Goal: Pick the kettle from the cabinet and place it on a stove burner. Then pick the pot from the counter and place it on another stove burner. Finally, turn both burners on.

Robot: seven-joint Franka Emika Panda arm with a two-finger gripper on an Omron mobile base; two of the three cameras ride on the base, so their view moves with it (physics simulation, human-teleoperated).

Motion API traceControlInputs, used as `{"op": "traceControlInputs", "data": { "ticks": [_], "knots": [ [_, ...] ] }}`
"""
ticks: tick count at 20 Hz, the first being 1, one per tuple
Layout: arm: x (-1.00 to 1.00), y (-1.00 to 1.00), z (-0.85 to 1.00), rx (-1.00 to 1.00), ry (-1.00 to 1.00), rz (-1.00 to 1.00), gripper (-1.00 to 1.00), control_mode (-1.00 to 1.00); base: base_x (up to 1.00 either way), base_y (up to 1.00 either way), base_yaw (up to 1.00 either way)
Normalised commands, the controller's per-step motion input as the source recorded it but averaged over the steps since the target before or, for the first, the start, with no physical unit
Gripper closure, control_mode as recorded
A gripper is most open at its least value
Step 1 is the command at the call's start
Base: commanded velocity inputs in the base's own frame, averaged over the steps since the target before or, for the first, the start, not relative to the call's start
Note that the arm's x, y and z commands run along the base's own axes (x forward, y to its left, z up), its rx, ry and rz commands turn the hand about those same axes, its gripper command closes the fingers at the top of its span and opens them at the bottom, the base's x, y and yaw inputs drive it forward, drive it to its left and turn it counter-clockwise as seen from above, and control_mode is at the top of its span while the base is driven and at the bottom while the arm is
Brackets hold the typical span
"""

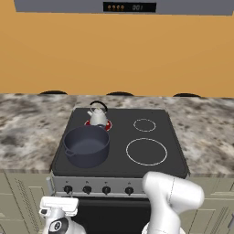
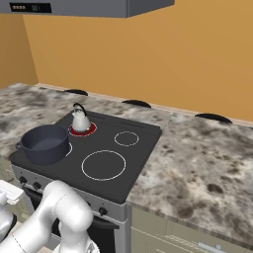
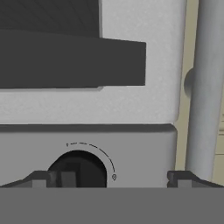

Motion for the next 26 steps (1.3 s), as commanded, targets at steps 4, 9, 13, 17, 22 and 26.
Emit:
{"op": "traceControlInputs", "data": {
  "ticks": [4, 9, 13, 17, 22, 26],
  "knots": [
    [-0.02, -0.02, 0.00, 0.00, -0.03, 0.00, -1.00, -1.00, 0.00, 0.00, 0.00],
    [0.00, -0.11, 0.00, 0.00, 0.00, 0.00, -1.00, -1.00, 0.00, 0.00, 0.00],
    [0.00, -0.14, 0.01, 0.00, 0.00, 0.00, -1.00, -1.00, 0.00, 0.00, 0.00],
    [0.05, -0.05, 0.01, 0.00, 0.00, 0.00, -1.00, -1.00, 0.00, 0.00, 0.00],
    [0.15, 0.00, 0.00, 0.00, 0.00, 0.00, -1.00, -1.00, 0.00, 0.00, 0.00],
    [0.12, 0.00, 0.00, 0.00, 0.00, 0.00, -1.00, -1.00, 0.00, 0.00, 0.00]
  ]
}}
